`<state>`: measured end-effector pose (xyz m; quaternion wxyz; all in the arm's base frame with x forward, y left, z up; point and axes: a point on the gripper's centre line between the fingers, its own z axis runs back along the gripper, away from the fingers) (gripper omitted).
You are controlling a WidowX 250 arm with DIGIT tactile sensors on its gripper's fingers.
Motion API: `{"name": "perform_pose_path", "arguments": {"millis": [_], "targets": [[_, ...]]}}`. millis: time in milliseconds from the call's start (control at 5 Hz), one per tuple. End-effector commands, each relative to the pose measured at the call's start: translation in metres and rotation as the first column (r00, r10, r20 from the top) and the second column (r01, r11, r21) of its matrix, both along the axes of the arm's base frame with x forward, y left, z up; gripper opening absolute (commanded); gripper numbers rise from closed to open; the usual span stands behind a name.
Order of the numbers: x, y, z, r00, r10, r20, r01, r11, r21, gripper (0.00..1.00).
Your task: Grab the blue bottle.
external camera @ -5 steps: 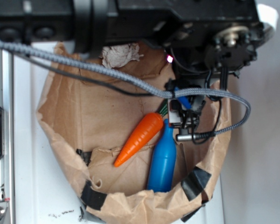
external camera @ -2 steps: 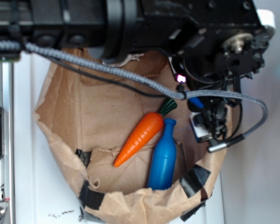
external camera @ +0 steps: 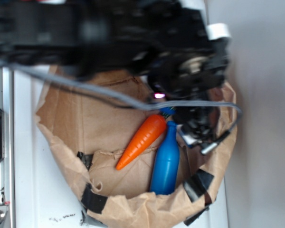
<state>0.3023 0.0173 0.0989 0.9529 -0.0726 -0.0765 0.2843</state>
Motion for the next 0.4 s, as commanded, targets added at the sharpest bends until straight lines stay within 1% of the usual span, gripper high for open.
{"name": "perform_pose_path", "arguments": {"millis": [0, 200], "targets": [[-0.018, -0.014, 0.029, 0.999, 0.039, 0.012, -0.039, 0.999, -0.014, 1.0], [-0.011, -0.029, 0.014, 0.996, 0.092, -0.003, -0.092, 0.996, 0.008, 1.0]]}}
